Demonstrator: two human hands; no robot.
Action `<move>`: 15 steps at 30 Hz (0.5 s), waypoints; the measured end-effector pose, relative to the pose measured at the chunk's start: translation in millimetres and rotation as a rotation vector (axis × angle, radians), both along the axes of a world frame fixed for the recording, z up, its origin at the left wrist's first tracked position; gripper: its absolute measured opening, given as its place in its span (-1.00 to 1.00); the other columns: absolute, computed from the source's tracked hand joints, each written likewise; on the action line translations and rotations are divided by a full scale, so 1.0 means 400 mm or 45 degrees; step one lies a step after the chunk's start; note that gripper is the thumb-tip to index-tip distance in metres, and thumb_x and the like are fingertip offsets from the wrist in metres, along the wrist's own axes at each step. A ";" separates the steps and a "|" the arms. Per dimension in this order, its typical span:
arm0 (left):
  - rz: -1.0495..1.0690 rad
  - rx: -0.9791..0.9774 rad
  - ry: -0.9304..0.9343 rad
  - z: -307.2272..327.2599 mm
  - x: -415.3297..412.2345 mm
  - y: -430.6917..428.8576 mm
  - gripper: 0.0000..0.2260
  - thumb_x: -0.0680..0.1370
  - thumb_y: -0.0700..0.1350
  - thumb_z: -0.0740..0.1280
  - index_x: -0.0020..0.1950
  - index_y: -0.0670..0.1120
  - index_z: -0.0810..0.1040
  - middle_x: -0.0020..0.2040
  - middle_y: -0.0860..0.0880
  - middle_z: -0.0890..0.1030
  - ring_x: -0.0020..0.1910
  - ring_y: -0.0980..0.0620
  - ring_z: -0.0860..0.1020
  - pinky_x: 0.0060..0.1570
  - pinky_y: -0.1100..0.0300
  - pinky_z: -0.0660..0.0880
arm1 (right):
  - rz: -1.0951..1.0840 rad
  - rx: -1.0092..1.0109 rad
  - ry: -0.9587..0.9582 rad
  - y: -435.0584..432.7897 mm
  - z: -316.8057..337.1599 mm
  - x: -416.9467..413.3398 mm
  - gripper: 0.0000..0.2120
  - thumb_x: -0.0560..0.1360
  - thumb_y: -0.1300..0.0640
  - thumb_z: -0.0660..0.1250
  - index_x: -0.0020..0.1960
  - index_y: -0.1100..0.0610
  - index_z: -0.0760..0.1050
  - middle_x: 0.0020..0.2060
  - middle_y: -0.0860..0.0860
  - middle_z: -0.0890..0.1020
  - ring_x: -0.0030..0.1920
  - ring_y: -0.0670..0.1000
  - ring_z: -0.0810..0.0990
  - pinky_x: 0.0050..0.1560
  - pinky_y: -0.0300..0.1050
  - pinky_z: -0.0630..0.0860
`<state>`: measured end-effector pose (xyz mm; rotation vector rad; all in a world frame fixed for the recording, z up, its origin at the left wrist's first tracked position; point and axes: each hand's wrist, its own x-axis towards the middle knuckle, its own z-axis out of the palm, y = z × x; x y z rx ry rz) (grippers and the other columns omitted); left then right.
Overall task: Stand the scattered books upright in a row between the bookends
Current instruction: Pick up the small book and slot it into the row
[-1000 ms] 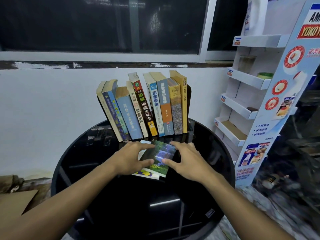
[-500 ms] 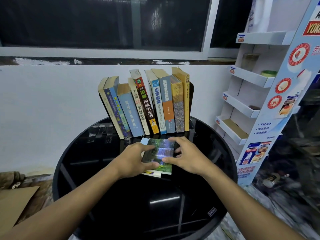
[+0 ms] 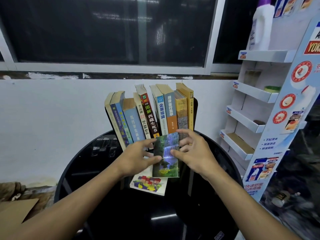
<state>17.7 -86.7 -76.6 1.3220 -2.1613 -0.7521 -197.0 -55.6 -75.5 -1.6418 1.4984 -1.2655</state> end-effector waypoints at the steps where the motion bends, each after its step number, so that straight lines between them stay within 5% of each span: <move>1: 0.036 -0.091 -0.010 0.018 -0.002 -0.006 -0.38 0.52 0.08 0.47 0.55 0.09 0.35 0.33 0.06 0.55 0.06 0.18 0.63 0.15 0.22 0.55 | -0.019 -0.042 0.014 0.000 0.008 0.001 -0.33 0.40 0.21 0.60 0.42 -0.04 0.43 -0.15 -0.02 0.57 -0.29 -0.12 0.59 -0.07 -0.22 0.63; 7: 0.332 -0.740 -0.001 0.135 0.010 -0.083 -0.52 0.55 0.05 0.44 0.45 0.05 0.47 0.34 0.02 0.51 0.36 0.02 0.40 0.40 0.01 0.37 | -0.084 -0.212 0.127 0.017 0.037 0.007 -0.38 0.41 0.20 0.58 0.38 -0.06 0.42 -0.15 0.01 0.54 -0.32 -0.08 0.52 -0.19 -0.39 0.54; 15: 0.523 -0.886 -0.186 0.196 -0.001 -0.192 -0.39 0.53 0.17 0.43 0.54 0.11 0.34 0.42 0.02 0.47 0.40 -0.08 0.33 0.35 -0.12 0.24 | -0.110 -0.345 0.187 0.017 0.068 0.029 -0.41 0.41 0.23 0.57 0.34 -0.06 0.43 -0.17 -0.03 0.50 -0.36 -0.18 0.48 -0.29 -0.42 0.47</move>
